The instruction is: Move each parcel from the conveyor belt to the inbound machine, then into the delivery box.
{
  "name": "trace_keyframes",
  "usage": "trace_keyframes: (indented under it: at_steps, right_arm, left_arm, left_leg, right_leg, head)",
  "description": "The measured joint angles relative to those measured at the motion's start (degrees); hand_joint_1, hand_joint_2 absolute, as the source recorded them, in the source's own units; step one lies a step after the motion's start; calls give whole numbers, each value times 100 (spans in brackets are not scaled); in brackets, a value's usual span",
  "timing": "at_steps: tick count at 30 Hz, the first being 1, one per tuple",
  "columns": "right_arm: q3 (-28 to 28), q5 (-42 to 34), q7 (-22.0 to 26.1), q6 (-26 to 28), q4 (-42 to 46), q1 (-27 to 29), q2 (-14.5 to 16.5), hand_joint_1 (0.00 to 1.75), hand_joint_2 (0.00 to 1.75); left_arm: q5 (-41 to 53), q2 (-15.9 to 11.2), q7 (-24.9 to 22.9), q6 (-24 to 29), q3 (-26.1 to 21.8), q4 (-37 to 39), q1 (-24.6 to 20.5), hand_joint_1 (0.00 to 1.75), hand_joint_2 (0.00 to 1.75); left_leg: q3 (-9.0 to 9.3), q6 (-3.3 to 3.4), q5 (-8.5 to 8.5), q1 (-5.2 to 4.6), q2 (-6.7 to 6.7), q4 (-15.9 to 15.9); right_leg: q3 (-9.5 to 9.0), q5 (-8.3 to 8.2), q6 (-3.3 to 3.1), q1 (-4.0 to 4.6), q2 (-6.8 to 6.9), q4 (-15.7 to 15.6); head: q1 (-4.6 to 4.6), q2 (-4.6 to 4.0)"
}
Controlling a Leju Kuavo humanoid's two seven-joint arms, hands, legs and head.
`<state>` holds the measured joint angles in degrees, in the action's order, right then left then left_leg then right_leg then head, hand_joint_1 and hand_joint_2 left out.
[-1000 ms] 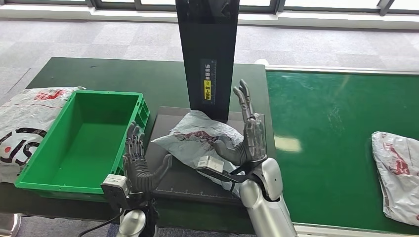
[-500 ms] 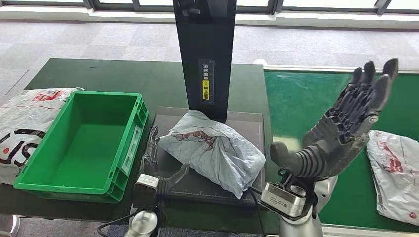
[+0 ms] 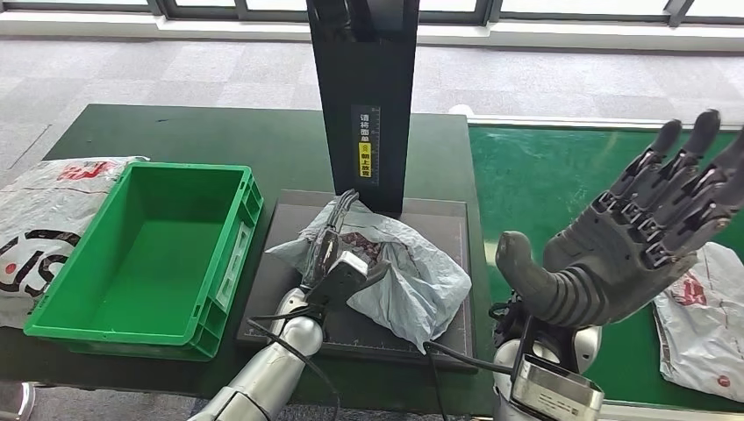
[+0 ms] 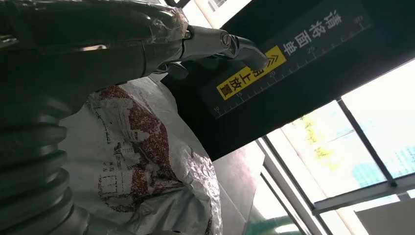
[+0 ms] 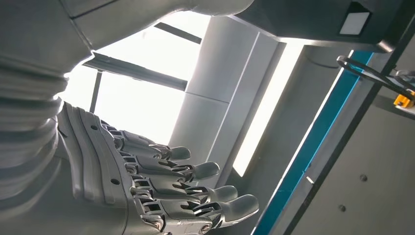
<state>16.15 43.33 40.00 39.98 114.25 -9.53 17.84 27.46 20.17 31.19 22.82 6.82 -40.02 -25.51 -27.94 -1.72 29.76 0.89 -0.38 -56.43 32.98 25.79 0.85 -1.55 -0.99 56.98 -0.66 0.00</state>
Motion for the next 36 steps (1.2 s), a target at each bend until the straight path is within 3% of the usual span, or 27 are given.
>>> trace_keyframes:
  at_steps: [5, 11, 28, 32, 33, 36]
  right_arm:
    - [13, 27, 1, -2, -58, -7, -1, 0, 175]
    - [14, -16, -1, -1, -101, -8, -2, 0, 175]
    - [14, -37, -1, 0, -144, -10, -2, 0, 175]
    - [14, -56, -1, 0, -155, -9, -2, 0, 175]
    - [14, -61, -1, 0, -160, -9, -2, 0, 175]
    - [14, -67, 0, 0, -183, -4, -2, 0, 175]
  left_arm:
    - [373, 35, -323, 164, 148, 504, -254, 0, 175]
    - [1626, 33, -1576, 953, 514, 1093, -542, 0, 175]
    - [2188, -10, -2214, 1155, 936, 1601, -727, 0, 175]
    - [2718, -29, -2900, 1166, 1066, 1687, -789, 0, 175]
    - [2901, -38, -3142, 1154, 1121, 1711, -810, 19, 175]
    - [3399, -68, -3799, 1084, 1291, 1777, -873, 150, 175]
  left_leg:
    - [-4, 0, 0, 0, 0, 0]
    - [-6, 0, 0, 0, 0, 0]
    - [-6, 0, 0, 0, -1, 0]
    - [-6, 0, 0, 0, -1, 0]
    - [-6, 0, 0, 0, -1, 0]
    - [-5, 0, 0, 0, -1, 0]
  right_leg:
    - [3, 1, 0, 0, -1, 0]
    - [2, 0, 0, 0, -1, 0]
    - [2, 0, 0, 0, 0, 0]
    - [2, 0, 0, 0, 0, 0]
    - [2, 0, 0, 0, 0, 0]
    - [2, 0, 0, 0, 0, 1]
  head:
    - [1, 0]
    - [1, 0]
    - [1, 0]
    - [-1, 0]
    - [-1, 0]
    - [1, 0]
